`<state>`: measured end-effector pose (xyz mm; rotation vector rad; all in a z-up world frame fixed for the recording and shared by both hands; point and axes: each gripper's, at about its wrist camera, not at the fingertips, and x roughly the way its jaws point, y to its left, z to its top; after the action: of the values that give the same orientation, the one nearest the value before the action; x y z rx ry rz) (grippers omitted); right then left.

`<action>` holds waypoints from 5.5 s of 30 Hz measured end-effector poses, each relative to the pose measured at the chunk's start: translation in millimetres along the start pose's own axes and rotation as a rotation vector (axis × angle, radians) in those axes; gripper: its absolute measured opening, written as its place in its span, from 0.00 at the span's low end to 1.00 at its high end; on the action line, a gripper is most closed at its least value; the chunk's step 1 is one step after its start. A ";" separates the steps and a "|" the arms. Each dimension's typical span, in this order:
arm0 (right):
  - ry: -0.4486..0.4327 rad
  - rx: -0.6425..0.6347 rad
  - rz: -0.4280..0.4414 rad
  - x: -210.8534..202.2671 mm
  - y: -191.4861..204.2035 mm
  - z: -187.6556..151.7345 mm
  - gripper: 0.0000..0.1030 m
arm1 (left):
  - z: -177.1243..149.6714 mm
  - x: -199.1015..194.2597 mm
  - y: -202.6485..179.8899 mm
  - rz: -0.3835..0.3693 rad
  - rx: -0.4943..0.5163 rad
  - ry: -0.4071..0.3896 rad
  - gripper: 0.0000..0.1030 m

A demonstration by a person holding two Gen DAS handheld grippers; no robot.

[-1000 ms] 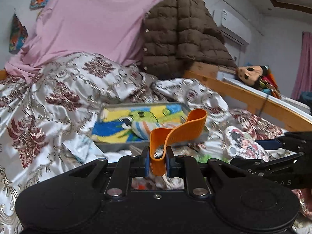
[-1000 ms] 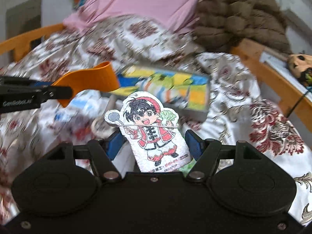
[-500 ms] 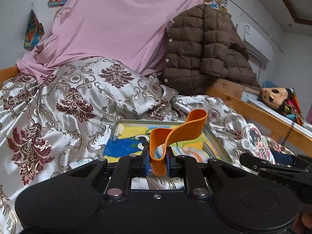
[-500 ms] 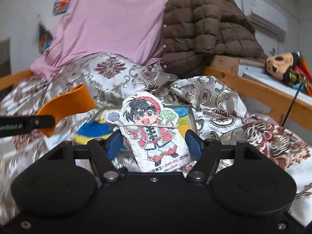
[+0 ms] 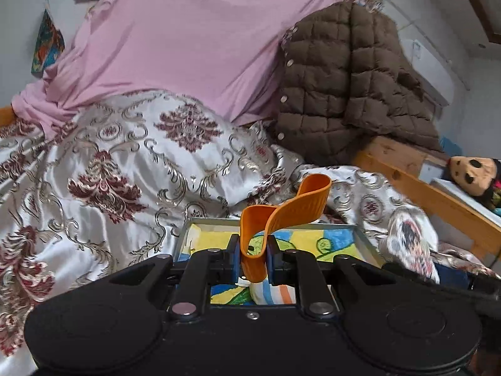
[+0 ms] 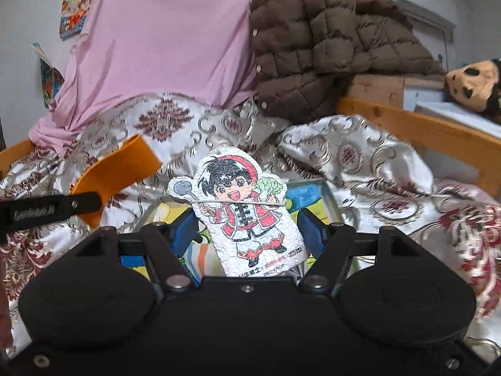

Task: Organize soft objects
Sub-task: 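Lower the strap and card into the tray and open both tools, then lift both open tools away from the tin tray, then move both open tools back over the remaining items on the bed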

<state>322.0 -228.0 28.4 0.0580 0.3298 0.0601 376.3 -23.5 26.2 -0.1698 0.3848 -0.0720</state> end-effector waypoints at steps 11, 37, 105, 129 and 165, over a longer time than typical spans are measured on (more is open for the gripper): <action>0.121 0.092 0.017 110.5 -18.5 4.1 0.60 | -9.9 73.9 4.5 0.019 -0.017 0.194 0.16; 0.294 0.210 0.022 175.1 -37.7 -28.9 0.74 | -32.1 118.1 -8.3 0.061 -0.005 0.446 0.37; -0.173 -0.004 -0.083 -256.7 8.5 -47.1 1.00 | -85.7 -291.3 7.1 0.033 0.069 -0.103 0.99; 0.206 -0.221 -0.099 -209.6 56.5 -92.2 0.99 | -125.1 -255.7 40.5 0.091 0.081 0.278 0.99; 0.550 -0.013 0.156 -104.9 11.5 -94.7 0.99 | -122.2 -178.0 26.2 0.062 0.290 0.322 0.99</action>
<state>191.6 -219.3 -26.5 0.0538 0.8747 0.2349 166.3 2.0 -24.6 0.1433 0.6945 -0.0931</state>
